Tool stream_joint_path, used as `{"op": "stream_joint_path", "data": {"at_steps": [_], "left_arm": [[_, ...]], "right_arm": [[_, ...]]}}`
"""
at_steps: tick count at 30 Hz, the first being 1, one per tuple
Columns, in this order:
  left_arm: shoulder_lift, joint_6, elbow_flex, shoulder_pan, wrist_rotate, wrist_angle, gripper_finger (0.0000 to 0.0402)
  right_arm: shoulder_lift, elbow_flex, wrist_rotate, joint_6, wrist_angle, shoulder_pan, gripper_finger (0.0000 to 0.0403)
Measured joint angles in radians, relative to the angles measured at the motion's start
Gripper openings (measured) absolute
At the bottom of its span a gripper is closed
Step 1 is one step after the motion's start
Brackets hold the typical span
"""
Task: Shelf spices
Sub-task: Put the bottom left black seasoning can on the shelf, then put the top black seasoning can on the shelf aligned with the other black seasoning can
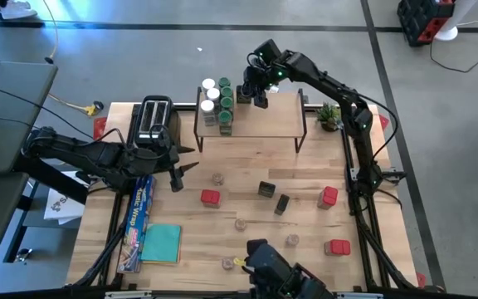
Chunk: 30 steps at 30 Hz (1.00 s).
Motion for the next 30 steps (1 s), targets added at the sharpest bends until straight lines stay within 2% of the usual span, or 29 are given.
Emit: {"op": "stream_joint_path", "data": {"at_steps": [5, 9, 18, 21, 27, 30], "left_arm": [[0.0, -0.003, 0.0, 0.0, 0.016, 0.0, 0.0197], [0.0, -0.003, 0.0, 0.0, 0.018, 0.0, 0.0197], [0.0, -0.007, 0.0, 0.0, 0.031, 0.0, 0.0197], [0.0, -0.03, 0.0, -0.001, 0.03, -0.001, 0.0197], [0.0, -0.056, 0.0, -0.004, 0.022, -0.003, 0.0197], [0.0, -0.066, 0.0, -0.004, 0.012, -0.012, 0.0197]], "right_arm": [[0.0, 0.0, 0.0, 0.0, 0.002, 0.0, 0.0229], [-0.01, -0.001, 0.0, 0.0, 0.002, 0.0, 0.0249], [-0.108, -0.001, -0.019, 0.004, -0.045, 0.004, 0.0251], [-0.175, -0.001, 0.022, 0.035, -0.119, 0.025, 0.0248], [-0.298, -0.004, 0.008, 0.056, -0.381, 0.143, 0.0238], [-0.356, -0.035, 0.007, 0.094, -0.448, 0.229, 0.0226]]}}
